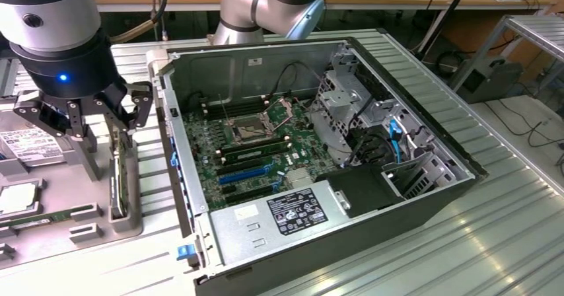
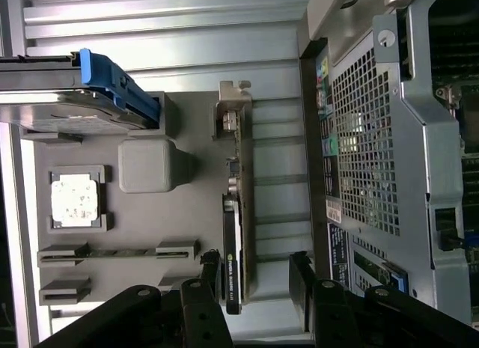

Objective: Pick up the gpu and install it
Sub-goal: 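Pick up the gpu and move the gpu toward the slot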

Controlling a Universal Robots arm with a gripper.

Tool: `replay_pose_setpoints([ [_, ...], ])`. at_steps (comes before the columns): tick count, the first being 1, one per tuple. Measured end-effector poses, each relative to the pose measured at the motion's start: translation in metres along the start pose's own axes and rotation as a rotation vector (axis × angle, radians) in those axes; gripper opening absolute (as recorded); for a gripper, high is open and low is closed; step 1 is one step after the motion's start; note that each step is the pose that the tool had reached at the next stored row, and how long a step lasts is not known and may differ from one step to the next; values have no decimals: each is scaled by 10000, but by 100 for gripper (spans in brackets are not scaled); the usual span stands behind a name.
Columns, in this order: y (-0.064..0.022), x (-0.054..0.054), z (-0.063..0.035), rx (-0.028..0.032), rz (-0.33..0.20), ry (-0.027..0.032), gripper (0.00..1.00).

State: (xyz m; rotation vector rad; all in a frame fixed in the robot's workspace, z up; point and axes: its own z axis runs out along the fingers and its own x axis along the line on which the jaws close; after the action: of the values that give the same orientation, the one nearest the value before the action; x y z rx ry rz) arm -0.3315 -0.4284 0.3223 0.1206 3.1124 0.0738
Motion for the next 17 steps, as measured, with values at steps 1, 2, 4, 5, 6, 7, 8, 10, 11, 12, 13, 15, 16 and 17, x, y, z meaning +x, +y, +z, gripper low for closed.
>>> replay_pose_setpoints([
  [1,0,1,3,1,0,1,50],
  [2,-1,2,8,0,0,1,50],
  [4,-1,4,20,0,0,0,50],
  [5,-2,6,29,0,0,0,50],
  [6,-2,8,36,0,0,0,50],
  [7,-3,9,41,1,0,0,50],
  [8,-3,10,46,0,0,0,50],
  [10,-4,12,55,0,0,0,50],
  [11,-4,14,59,0,0,1,50],
  [12,-4,15,67,0,0,0,50],
  [13,-5,16,72,0,0,0,50],
  [15,-5,20,83,0,0,0,50],
  [16,-6,22,92,0,0,-1,50],
  [17,-6,23,97,-1,0,0,50],
])
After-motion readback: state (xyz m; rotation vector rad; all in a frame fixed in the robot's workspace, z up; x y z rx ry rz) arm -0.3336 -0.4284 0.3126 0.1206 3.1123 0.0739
